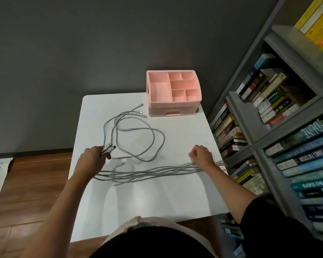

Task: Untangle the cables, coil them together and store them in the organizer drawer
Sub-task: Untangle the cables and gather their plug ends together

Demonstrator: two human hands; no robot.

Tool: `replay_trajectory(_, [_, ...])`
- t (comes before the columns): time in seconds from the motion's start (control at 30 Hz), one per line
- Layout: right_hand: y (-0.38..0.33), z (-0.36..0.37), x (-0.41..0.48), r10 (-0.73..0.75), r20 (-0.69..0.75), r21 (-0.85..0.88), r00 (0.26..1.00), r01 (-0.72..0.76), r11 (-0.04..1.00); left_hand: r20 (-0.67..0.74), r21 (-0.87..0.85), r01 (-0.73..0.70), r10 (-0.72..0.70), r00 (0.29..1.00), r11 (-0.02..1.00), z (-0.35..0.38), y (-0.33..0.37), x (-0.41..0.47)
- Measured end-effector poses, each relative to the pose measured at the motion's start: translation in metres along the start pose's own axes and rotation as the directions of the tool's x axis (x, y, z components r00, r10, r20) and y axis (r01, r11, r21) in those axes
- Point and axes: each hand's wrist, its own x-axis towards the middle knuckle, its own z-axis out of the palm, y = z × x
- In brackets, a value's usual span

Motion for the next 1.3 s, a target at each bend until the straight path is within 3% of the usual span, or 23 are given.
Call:
replay_trajectory(0.13, [-0.05, 0.013, 0.007, -0.167, 0.121, 0.073, 0.979, 0.159, 0.985, 0.021, -0.147, 0.026, -0.023, 1.0, 0.989, 0.0, -0.006, -0.002])
replay_trajectory(0.27, [-0.101, 0.023, 0.013, -0.285, 0.135, 0.091, 0.949, 0.274, 0.957, 0.001, -0.317, 0.084, -0.089, 0.996, 0.945, 0.002, -0.016, -0.009])
replay_trajectory(0.43, [-0.165, 0.043, 0.025, -0.437, 0.223, 0.065, 0.872, 0.434, 0.899, 0.038, -0.589, 0.182, -0.198, 0.98, 0.787, 0.003, -0.032, -0.011])
replay_trajectory(0.57, [-0.208, 0.058, 0.036, -0.502, 0.249, 0.013, 0.828, 0.515, 0.857, 0.072, -0.683, 0.2, -0.208, 0.975, 0.703, 0.003, -0.036, -0.009])
replay_trajectory(0.9, [-0.281, 0.062, 0.102, -0.489, 0.223, 0.124, 0.843, 0.472, 0.873, 0.181, -0.789, 0.301, -0.266, 0.947, 0.536, 0.001, -0.034, 0.023])
replay_trajectory(1.0, [-0.292, 0.072, 0.112, -0.52, 0.291, 0.063, 0.803, 0.526, 0.848, 0.197, -0.805, 0.312, -0.269, 0.943, 0.505, 0.001, -0.029, 0.032])
replay_trajectory(1.1, [-0.295, 0.086, 0.117, -0.45, 0.356, 0.005, 0.819, 0.48, 0.877, 0.213, -0.804, 0.326, -0.271, 0.939, 0.498, 0.005, -0.03, 0.035])
replay_trajectory(1.3, [-0.284, 0.097, 0.106, -0.388, 0.179, 0.241, 0.904, 0.342, 0.908, 0.251, -0.797, 0.355, -0.266, 0.931, 0.489, 0.011, -0.032, 0.032])
